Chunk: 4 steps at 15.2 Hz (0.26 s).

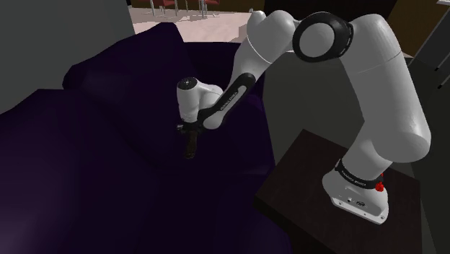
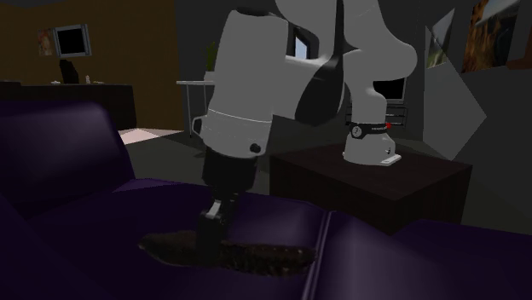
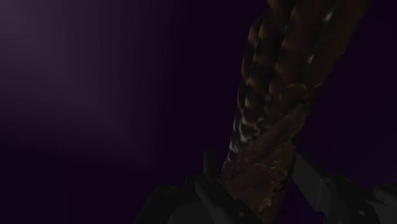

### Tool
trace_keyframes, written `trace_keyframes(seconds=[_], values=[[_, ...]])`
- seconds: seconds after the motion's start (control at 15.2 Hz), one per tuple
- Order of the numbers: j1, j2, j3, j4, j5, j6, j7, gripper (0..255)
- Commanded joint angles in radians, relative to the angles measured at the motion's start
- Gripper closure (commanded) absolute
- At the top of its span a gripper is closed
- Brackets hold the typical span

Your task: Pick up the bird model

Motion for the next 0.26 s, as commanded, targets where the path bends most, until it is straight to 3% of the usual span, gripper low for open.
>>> trace_keyframes(seconds=[0.0, 0.2], values=[[-0.005, -0.02, 0.008, -0.006, 0.008, -0.014, -0.008, 255], [-0.008, -0.032, 0.013, -0.01, 0.013, -0.022, -0.013, 255]])
